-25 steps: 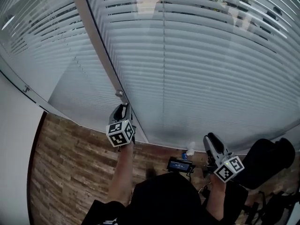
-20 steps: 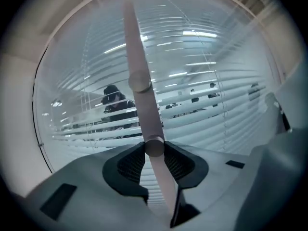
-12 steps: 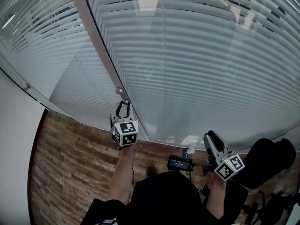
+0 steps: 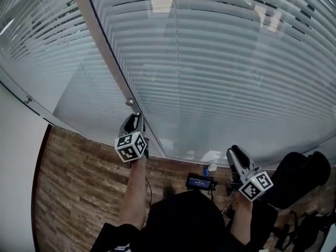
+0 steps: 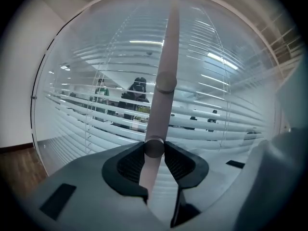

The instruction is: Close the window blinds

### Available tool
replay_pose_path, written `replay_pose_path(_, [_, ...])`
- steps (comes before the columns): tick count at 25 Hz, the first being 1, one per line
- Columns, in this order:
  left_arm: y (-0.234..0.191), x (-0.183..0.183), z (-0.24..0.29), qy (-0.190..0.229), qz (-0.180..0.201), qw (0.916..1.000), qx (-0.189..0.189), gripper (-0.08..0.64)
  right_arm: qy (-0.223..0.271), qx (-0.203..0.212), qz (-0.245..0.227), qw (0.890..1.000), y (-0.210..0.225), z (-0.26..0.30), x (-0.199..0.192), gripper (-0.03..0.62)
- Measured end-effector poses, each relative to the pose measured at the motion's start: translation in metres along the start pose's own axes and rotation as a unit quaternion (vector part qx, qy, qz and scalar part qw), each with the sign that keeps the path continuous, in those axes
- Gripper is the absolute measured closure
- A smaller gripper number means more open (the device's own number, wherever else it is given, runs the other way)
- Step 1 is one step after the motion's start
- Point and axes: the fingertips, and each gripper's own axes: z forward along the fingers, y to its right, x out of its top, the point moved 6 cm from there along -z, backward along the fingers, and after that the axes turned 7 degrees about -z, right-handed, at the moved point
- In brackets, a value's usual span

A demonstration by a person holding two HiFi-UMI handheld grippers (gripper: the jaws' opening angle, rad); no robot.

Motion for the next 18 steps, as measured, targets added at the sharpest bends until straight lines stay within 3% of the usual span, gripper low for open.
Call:
replay_pose_path(2, [0.003,0.0,0.001,-0.006,0.037,0.9992,0.012,0.42,0.002,-0.001,0.0,1.0,0.001,-0.001,0.0,0.483])
replay_pose_path(5, [0.009,-0.002,0.002,-0.013,0.139,0.9893,0.04,0.422,0.002,-0.001,0.0,1.0,0.002,-0.003,-0.001,0.483])
replay_pose_path(9, [0.014,-0.006,0.004,-0.025,0.282,0.9556,0.081,0.422,0.0,-0.001,0.001,1.0,0.003,-0.002,-0.001,0.483])
replay_pose_path(11, [0.017,-0.006,0.005,-0.028,0.329,0.9393,0.094,0.422,0.0,0.0,0.0,1.0,0.002,-0.001,0.0,0.483])
replay_pose_path(12, [0.018,-0.006,0.005,-0.028,0.338,0.936,0.096,0.422,0.0,0.001,0.0,1.0,0.001,0.0,0.0,0.483])
replay_pose_path(13, [0.018,-0.006,0.005,-0.027,0.338,0.936,0.095,0.422,0.0,0.002,0.001,1.0,0.001,0.0,0.0,0.483])
replay_pose_path(15, [0.017,-0.006,0.004,-0.021,0.316,0.9448,0.085,0.42,0.001,0.003,0.001,1.0,0.001,0.001,0.0,0.483])
replay_pose_path(16, [0.015,-0.006,0.004,-0.018,0.291,0.9536,0.077,0.42,0.001,0.003,0.001,1.0,0.001,0.001,0.0,0.483])
replay_pose_path(18, [0.011,-0.006,0.001,-0.014,0.205,0.9772,0.053,0.42,0.001,0.003,0.001,1.0,0.001,0.001,0.0,0.483])
